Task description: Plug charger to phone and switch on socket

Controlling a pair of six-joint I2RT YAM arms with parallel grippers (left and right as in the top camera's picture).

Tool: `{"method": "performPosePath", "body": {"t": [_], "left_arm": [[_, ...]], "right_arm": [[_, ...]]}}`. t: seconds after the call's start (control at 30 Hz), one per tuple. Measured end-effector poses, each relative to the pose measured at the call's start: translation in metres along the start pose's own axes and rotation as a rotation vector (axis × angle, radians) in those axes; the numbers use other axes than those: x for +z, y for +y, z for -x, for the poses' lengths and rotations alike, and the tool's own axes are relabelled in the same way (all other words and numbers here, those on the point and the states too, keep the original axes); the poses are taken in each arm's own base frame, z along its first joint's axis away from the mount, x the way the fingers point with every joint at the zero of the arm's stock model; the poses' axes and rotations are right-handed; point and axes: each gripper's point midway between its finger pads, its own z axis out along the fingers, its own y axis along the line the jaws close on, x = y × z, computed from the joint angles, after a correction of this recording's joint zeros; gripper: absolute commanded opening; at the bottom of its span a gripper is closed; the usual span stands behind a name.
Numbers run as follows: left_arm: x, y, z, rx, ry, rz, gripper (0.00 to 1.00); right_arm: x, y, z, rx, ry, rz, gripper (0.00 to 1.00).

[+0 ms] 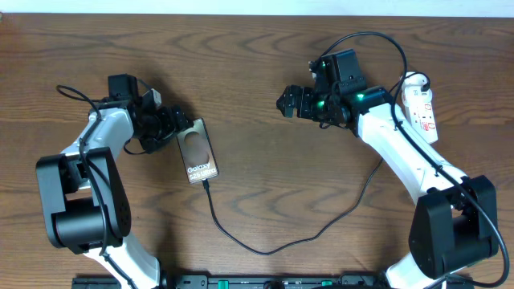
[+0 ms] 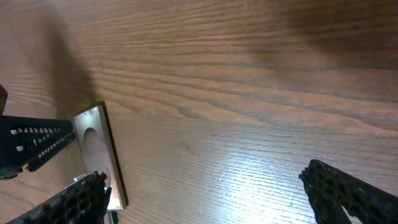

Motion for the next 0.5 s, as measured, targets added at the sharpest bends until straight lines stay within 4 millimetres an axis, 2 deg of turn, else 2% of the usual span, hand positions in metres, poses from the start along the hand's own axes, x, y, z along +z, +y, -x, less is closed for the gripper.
{"method": "performPosePath", "body": {"t": [0.23,0.33,0.4,0.5], "left_arm": [[-0.006,0.004,-0.003,0.053,-0.019,0.022,0.9],[-0.016,0.006,-0.006,0.063,-0.039,0.042,0.9],[-0.031,-0.001,-0.003,0.086,-0.08,0.034,0.9],[-0.066,-0.025,0.007,0.143,-0.184,-0.011,0.9]], "right_arm": [[0.0,-0.001,0.0,0.0,-0.001,-0.003,0.99],[0.0,-0.001,0.0,-0.002,-0.002,-0.003,0.99],[0.0,0.0,0.0,-0.003,-0.002,-0.002,0.99],[0.0,0.0,0.002,-0.006,-0.008,0.001,0.99]]}}
